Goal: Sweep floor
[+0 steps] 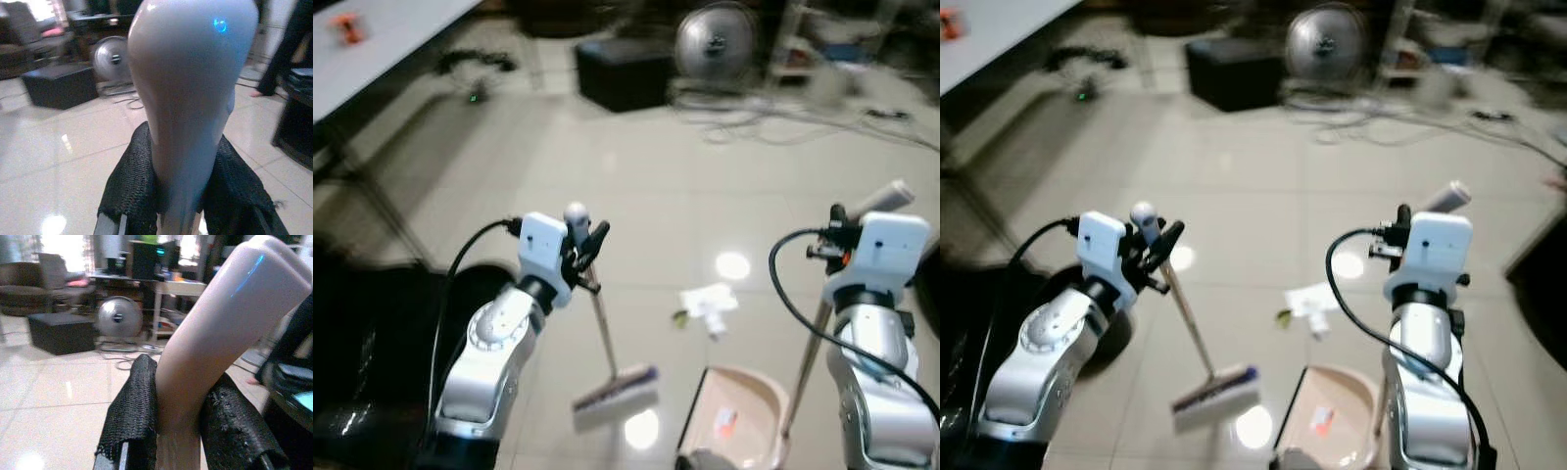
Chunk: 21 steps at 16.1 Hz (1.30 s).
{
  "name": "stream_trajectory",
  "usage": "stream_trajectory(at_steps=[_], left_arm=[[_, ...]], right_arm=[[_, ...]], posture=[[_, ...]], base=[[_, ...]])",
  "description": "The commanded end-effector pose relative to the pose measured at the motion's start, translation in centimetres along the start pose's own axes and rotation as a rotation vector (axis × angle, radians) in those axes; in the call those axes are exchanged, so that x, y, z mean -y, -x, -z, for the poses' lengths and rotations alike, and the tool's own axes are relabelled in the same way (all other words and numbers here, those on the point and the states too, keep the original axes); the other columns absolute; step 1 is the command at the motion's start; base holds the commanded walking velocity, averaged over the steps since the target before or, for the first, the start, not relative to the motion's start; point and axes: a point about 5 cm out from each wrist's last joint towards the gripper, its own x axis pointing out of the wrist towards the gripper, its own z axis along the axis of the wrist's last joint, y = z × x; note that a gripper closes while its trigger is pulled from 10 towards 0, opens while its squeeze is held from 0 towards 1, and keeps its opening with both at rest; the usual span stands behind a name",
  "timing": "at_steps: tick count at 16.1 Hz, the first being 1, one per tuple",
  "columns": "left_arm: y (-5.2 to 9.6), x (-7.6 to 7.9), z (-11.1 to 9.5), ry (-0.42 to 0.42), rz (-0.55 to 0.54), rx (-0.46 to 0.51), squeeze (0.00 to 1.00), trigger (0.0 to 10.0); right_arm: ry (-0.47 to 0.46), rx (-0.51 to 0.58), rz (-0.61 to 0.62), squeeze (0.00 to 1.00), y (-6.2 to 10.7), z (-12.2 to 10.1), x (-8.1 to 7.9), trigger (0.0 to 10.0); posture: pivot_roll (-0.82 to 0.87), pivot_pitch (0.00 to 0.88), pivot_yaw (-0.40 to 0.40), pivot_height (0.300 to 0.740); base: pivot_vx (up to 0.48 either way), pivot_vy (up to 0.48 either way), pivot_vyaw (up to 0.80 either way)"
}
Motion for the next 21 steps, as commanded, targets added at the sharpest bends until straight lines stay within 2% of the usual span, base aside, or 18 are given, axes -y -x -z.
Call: stream_trajectory(at_steps=[1, 6, 10, 14, 16, 18, 21], left_arm=[[-0.7, 0.5, -1.4, -0.027, 0.04, 0.058, 0.0, 10.0], [-1.2, 0.4, -1.7, -0.045, 0.048, 0.065, 0.0, 10.0], [-0.9, 0.5, -1.6, -0.043, 0.055, 0.057, 0.0, 10.0], [-1.1, 0.2, -1.4, -0.063, 0.043, 0.042, 0.0, 10.0], [-1.4, 0.0, -1.6, -0.048, 0.021, 0.057, 0.0, 10.0], [-1.6, -0.2, -1.7, -0.051, -0.003, 0.063, 0.0, 10.0], [-1.7, -0.4, -1.8, -0.046, -0.04, 0.071, 0.0, 10.0]], right_arm=[[0.02, 0.055, 0.04, 0.0, 0.2, -1.0, 0.8, 10.0], [0.001, 0.091, 0.028, 0.0, 0.1, -1.6, 0.6, 10.0], [-0.02, 0.105, 0.032, 0.0, 0.1, -1.7, 0.6, 10.0], [-0.022, 0.115, 0.029, 0.0, 0.2, -1.7, 0.4, 10.0], [-0.032, 0.123, 0.0, 0.0, -0.2, -1.9, 0.2, 10.0], [-0.06, 0.119, -0.081, 0.0, -0.8, -2.0, -0.7, 10.0], [-0.024, 0.108, -0.147, 0.0, -0.8, -1.7, -1.4, 10.0]], posture=[[-0.14, 0.0, 0.055, 0.74], [-0.14, 0.0, 0.06, 0.74], [-0.14, 0.0, 0.067, 0.74], [-0.14, 0.0, 0.07, 0.74], [-0.14, 0.0, 0.068, 0.74], [-0.14, 0.0, 0.059, 0.74], [-0.13, 0.0, 0.05, 0.74]], base=[[0.33, 0.0, -0.8], [0.334, 0.0, -0.13], [0.333, 0.0, 0.0], [0.333, 0.0, -0.77], [0.334, 0.0, 0.0], [0.334, 0.0, 0.0], [0.333, 0.0, 0.0]])
